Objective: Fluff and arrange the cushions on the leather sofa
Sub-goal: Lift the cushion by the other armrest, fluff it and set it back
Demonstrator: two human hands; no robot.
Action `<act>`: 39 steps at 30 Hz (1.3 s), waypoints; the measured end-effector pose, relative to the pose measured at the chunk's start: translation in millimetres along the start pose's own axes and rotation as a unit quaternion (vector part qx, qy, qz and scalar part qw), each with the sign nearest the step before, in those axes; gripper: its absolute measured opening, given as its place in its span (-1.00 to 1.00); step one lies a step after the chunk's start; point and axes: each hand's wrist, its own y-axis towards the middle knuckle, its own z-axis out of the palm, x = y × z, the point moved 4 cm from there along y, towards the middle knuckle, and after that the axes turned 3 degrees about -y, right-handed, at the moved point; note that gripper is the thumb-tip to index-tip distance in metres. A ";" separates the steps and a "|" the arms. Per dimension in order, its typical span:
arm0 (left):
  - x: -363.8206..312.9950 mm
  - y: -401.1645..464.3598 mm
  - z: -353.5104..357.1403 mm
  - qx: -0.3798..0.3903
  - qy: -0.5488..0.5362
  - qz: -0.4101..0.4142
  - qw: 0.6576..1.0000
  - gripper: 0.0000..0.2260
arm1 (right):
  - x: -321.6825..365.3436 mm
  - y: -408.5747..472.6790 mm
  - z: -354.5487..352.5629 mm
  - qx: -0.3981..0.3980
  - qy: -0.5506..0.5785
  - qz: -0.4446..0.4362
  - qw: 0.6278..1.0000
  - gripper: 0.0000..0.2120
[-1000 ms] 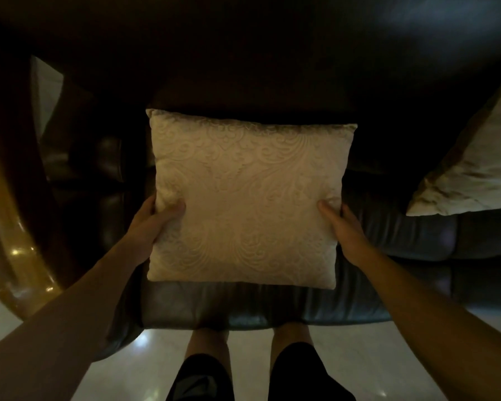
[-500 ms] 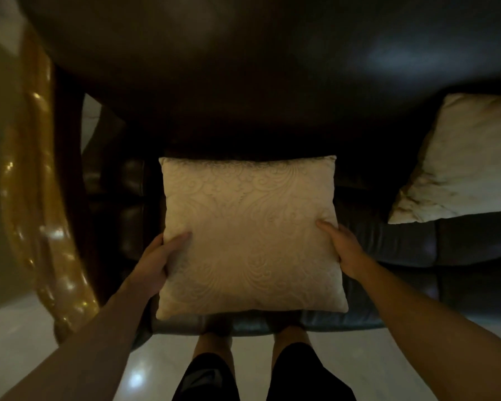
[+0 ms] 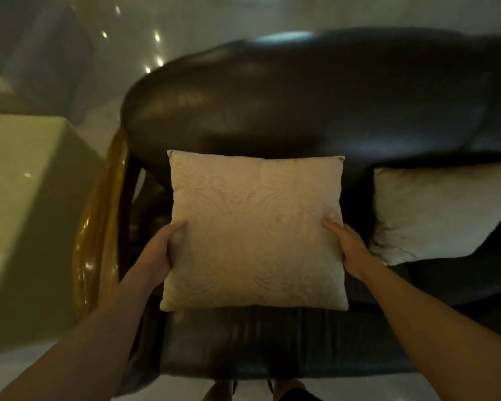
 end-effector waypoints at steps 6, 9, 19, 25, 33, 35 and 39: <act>-92.3 -25.7 29.9 0.004 -0.001 0.078 0.997 -0.43 | 111.4 -35.1 5.3 0.039 0.002 -0.110 0.993 -0.25; -145.3 -38.5 48.5 0.008 -0.009 0.123 0.992 -0.51 | 172.0 -54.2 5.1 0.032 0.006 -0.179 0.983 -0.36; -259.9 -86.4 109.4 0.036 -0.009 0.238 0.971 -0.77 | 282.5 -103.9 -2.2 -0.030 0.012 -0.321 0.946 -0.52; -289.0 -97.9 138.0 0.046 -0.016 0.272 0.961 -0.64 | 308.6 -106.2 -5.3 -0.088 0.032 -0.380 0.920 -0.42; -310.3 -95.9 156.5 0.054 0.031 0.271 0.960 -0.69 | 338.1 -107.7 -11.6 -0.127 0.033 -0.397 0.908 -0.29; -315.6 -93.9 156.9 0.047 0.054 0.285 0.956 -0.62 | 342.1 -107.6 -13.0 -0.133 0.040 -0.393 0.909 -0.32; -325.6 -96.0 158.3 0.037 0.109 0.335 0.935 -0.53 | 339.0 -103.3 -12.7 -0.137 0.064 -0.369 0.917 -0.33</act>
